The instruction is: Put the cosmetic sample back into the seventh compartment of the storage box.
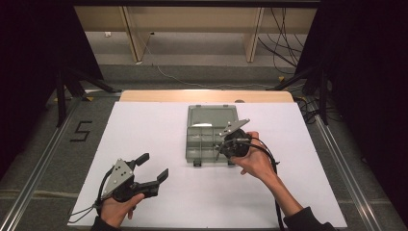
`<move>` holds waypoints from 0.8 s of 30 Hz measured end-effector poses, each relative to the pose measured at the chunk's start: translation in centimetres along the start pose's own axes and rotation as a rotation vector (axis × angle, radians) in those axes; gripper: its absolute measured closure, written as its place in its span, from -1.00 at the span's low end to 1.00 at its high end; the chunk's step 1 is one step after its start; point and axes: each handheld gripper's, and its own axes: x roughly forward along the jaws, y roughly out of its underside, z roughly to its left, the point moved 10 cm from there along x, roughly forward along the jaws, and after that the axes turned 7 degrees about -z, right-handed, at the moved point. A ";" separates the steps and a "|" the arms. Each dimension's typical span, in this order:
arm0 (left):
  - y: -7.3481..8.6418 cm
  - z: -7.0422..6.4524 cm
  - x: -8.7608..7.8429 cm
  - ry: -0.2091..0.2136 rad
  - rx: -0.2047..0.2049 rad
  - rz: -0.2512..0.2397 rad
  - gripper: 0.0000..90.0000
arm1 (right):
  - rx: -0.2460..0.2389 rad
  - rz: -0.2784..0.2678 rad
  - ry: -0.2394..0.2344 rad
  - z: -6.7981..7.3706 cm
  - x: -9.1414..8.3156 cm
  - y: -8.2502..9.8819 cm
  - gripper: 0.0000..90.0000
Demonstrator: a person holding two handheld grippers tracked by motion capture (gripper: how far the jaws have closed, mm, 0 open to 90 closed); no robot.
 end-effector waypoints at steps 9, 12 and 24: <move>0.0 0.0 0.1 0.007 0.004 -0.007 -0.65 | 0.038 0.016 0.024 -0.7 0.3 0.4 0.80; 0.0 -0.1 0.1 0.007 0.003 -0.007 -0.65 | 0.050 0.013 0.037 -0.8 0.5 0.5 0.80; 0.1 -0.1 0.0 0.004 0.005 0.004 -0.65 | 0.065 0.028 0.042 -1.6 1.1 1.0 0.80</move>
